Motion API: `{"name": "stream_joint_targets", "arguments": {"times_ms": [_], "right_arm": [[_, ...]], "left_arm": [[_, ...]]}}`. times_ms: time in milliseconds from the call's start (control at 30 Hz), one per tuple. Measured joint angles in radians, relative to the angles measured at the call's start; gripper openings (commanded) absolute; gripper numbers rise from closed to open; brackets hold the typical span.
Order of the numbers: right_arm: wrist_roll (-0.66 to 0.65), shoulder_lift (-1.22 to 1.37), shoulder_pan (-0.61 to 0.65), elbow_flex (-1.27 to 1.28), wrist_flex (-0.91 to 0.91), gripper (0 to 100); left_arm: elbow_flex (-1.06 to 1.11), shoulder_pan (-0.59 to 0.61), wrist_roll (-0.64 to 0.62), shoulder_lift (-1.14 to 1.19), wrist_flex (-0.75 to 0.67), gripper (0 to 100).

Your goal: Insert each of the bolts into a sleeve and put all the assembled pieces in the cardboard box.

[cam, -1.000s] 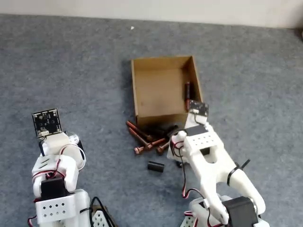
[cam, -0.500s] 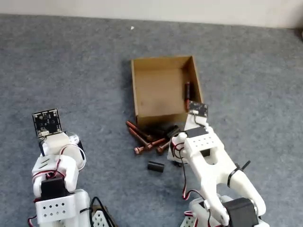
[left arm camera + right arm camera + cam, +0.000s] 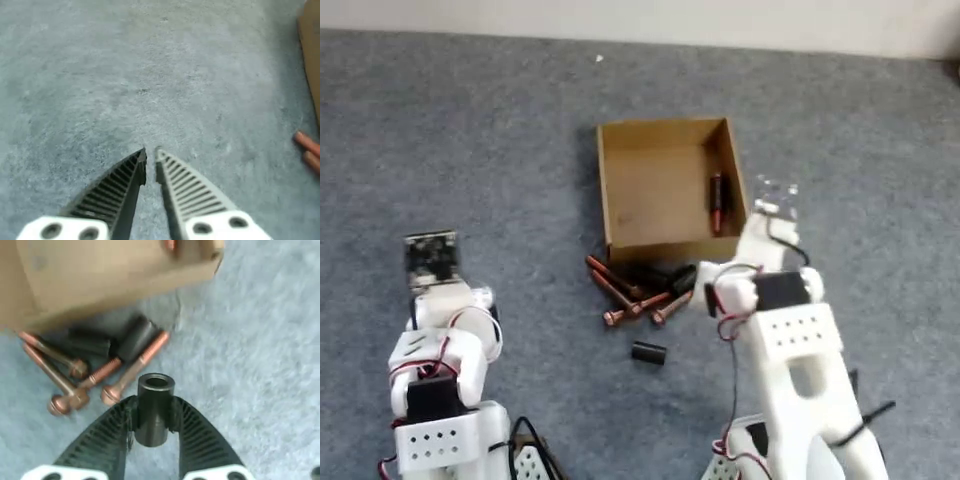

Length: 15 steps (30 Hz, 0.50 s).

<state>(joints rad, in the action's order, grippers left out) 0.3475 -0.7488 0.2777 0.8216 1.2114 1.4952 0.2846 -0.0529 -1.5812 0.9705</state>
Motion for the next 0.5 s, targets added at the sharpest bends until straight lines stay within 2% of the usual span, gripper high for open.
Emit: {"name": "stream_joint_targets", "arguments": {"times_ms": [167,367,500], "right_arm": [[0.000,-0.064,-0.091,0.028,-0.006,0.5],[0.000,-0.066,-0.235,0.126,-0.110,0.5],[0.000,-0.069,-0.315,0.163,-0.180,0.5]], "left_arm": [[-0.094,-0.091,0.144,0.000,0.123,10],[-0.273,-0.235,0.210,-0.006,0.276,11],[-0.319,-0.356,0.238,0.029,0.313,13]]}}
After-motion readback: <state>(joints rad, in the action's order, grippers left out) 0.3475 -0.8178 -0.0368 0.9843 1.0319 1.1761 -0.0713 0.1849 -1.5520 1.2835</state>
